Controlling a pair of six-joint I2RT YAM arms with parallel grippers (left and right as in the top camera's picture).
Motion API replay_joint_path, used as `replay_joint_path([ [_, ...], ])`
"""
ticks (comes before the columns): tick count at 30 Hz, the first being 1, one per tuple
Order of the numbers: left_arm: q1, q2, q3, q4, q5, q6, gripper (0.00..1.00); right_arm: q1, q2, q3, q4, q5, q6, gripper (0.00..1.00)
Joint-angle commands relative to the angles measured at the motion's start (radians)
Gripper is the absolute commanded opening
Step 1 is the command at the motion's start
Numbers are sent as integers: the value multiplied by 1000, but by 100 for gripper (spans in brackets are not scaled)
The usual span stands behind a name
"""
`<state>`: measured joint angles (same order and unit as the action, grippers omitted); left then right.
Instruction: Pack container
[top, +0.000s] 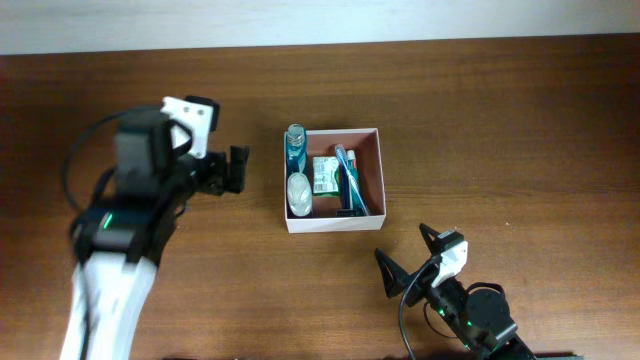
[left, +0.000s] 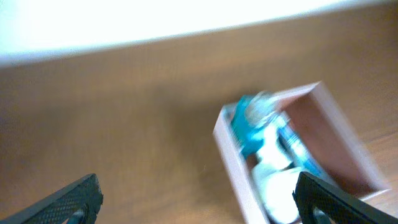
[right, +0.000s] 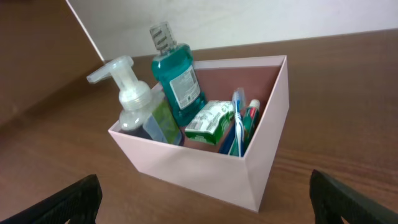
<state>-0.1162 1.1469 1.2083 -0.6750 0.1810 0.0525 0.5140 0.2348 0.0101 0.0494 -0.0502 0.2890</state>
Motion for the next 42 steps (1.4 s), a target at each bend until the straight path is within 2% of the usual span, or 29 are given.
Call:
replay_joint_path([
  [1, 2, -202, 29, 11, 73, -2, 100, 2, -3, -5, -11, -28, 11, 98],
  [9, 2, -429, 29, -127, 48, 9, 100, 2, -3, -5, -57, -27, 11, 98],
  [20, 2, -639, 29, -127, 22, 4, 100, 2, -3, -5, -93, -28, 11, 98],
  [27, 2, -688, 28, -142, 23, -29, 100, 2, -3, -5, -121, -27, 11, 98],
  [30, 2, -688, 13, -141, 97, -38, 100, 2, -3, -5, -121, -27, 11, 98],
  [35, 2, -688, -21, -141, 273, 78, 100, 2, -3, -5, -121, -27, 11, 98],
  [42, 2, -692, -45, -204, 264, 76, 100, 2, -3, -5, -121, -27, 11, 98],
])
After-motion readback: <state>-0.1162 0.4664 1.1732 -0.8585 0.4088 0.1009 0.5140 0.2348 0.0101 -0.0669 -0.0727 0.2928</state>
